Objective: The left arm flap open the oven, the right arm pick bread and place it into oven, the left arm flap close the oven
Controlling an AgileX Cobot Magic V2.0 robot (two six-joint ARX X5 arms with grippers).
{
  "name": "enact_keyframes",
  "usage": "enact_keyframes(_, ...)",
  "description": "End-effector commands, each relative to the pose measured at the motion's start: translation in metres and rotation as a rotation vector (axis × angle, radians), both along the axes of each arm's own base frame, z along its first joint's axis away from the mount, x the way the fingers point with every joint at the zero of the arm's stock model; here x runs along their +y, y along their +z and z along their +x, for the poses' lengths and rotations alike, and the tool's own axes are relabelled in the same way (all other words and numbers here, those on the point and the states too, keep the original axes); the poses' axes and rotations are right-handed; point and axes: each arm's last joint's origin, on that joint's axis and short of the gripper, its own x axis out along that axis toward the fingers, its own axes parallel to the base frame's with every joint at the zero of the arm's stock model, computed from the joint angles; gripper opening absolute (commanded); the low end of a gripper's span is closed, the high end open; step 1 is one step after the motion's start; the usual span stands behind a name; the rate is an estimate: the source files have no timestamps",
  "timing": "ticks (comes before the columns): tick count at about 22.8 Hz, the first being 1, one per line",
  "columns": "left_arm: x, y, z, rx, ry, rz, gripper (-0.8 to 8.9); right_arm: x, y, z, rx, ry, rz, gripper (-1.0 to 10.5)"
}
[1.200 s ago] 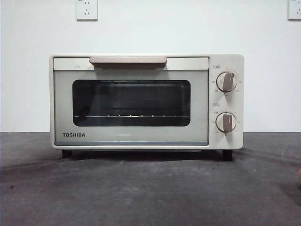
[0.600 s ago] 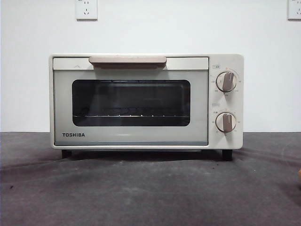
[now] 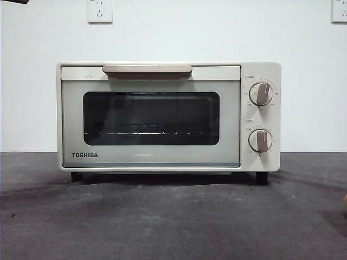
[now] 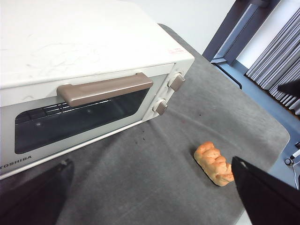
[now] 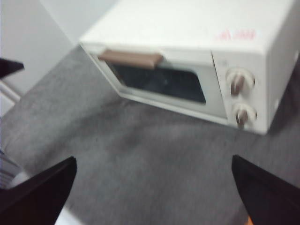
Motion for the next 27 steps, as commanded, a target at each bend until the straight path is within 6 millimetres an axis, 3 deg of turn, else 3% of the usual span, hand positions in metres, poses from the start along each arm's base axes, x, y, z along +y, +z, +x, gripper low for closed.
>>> enact_keyframes(1,-0.001,0.008,0.0,-0.036,-0.013,-0.004,5.63,0.0,-0.001,0.0,0.071,-0.016,-0.006,5.5)
enact_keyframes(7,-0.001,0.009,0.0,-0.053,-0.013,-0.01,5.63,-0.002,-0.025,0.009,0.334,-0.167,-0.134,5.5)
enact_keyframes(14,-0.001,0.01,0.0,-0.055,-0.011,-0.017,5.63,0.003,-0.057,0.033,0.552,-0.229,-0.246,5.4)
enact_keyframes(27,-0.002,0.01,0.0,-0.04,-0.012,-0.031,5.63,0.018,-0.108,0.076,0.702,-0.27,-0.365,5.4)
